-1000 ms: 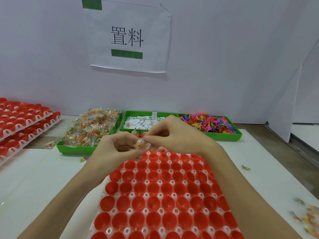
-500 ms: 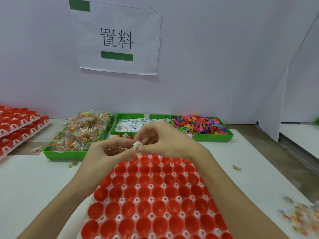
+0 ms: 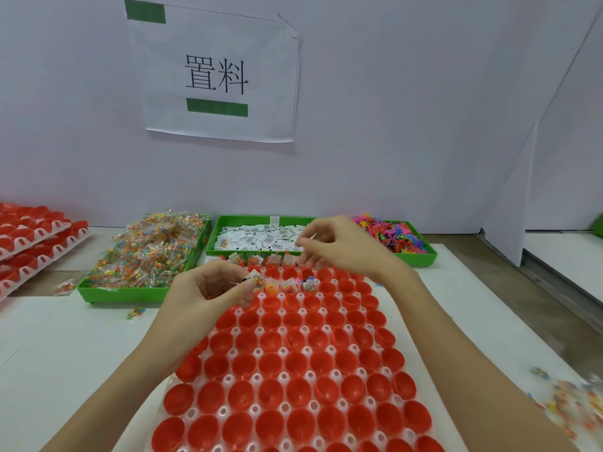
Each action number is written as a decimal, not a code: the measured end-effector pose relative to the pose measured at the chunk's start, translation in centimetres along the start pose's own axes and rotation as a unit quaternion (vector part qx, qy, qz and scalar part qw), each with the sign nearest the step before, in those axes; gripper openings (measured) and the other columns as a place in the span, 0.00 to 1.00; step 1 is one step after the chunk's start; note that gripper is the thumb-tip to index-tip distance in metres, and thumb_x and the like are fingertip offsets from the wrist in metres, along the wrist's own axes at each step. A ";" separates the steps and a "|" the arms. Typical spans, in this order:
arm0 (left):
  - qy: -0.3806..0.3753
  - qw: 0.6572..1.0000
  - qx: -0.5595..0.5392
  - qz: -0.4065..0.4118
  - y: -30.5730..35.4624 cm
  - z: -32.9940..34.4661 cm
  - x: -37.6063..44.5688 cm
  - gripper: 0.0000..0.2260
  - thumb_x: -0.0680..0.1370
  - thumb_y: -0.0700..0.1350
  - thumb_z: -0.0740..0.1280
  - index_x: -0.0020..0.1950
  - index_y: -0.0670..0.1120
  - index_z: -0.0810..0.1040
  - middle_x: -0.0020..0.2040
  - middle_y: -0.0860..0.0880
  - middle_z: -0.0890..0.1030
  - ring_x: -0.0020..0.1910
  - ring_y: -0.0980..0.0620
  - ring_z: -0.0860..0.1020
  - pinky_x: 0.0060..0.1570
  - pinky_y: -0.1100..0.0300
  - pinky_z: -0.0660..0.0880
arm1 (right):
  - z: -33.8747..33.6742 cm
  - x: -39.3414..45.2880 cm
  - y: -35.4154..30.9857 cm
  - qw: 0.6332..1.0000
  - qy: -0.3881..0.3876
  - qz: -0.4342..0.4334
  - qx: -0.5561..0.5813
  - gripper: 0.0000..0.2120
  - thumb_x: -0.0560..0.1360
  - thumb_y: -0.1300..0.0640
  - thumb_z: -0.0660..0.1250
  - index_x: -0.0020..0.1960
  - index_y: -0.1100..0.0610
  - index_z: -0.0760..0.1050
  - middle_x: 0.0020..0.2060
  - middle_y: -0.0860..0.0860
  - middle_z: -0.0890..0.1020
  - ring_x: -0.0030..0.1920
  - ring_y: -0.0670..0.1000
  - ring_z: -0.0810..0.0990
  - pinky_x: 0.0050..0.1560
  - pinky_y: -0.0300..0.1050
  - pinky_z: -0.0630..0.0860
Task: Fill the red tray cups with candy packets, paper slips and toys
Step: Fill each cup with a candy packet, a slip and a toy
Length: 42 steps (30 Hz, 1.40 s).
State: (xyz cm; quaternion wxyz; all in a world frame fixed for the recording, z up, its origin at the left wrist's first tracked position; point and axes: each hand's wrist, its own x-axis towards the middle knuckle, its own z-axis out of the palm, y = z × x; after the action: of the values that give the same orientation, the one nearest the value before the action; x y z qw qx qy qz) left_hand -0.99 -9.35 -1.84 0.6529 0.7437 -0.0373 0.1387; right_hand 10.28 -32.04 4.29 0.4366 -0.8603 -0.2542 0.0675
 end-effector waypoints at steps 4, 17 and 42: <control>0.004 1.000 -0.009 0.004 -0.1 -0.1 0.2 0.10 0.72 0.44 0.76 0.49 0.39 0.84 0.40 0.41 0.87 0.40 0.45 0.86 0.42 0.64 0.82 | -2.7 2.4 5.8 0.987 0.116 0.073 -0.078 0.08 0.82 0.57 0.66 0.57 0.60 0.80 0.40 0.55 0.87 0.37 0.49 0.84 0.41 0.46 0.82; 0.020 0.999 -0.013 0.027 0.2 -0.9 0.4 0.06 0.72 0.45 0.77 0.46 0.47 0.86 0.39 0.42 0.86 0.35 0.47 0.83 0.41 0.63 0.80 | -9.1 3.3 15.6 0.888 0.255 0.171 -0.342 0.07 0.76 0.59 0.74 0.46 0.64 0.85 0.45 0.63 0.85 0.50 0.63 0.83 0.52 0.55 0.79; -0.010 1.000 0.011 0.020 -0.4 -1.0 0.5 0.08 0.71 0.48 0.78 0.47 0.48 0.86 0.40 0.44 0.85 0.36 0.47 0.84 0.42 0.62 0.81 | -9.3 3.4 13.5 0.923 0.270 0.158 -0.224 0.07 0.76 0.63 0.72 0.53 0.62 0.84 0.46 0.59 0.86 0.47 0.57 0.82 0.46 0.45 0.74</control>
State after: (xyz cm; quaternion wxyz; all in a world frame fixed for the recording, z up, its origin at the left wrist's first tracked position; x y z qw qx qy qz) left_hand -0.53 -8.23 -1.97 0.6417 0.7511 -0.0570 0.1445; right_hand 21.43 -43.64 -0.24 0.2679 -0.9503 0.0045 -0.1584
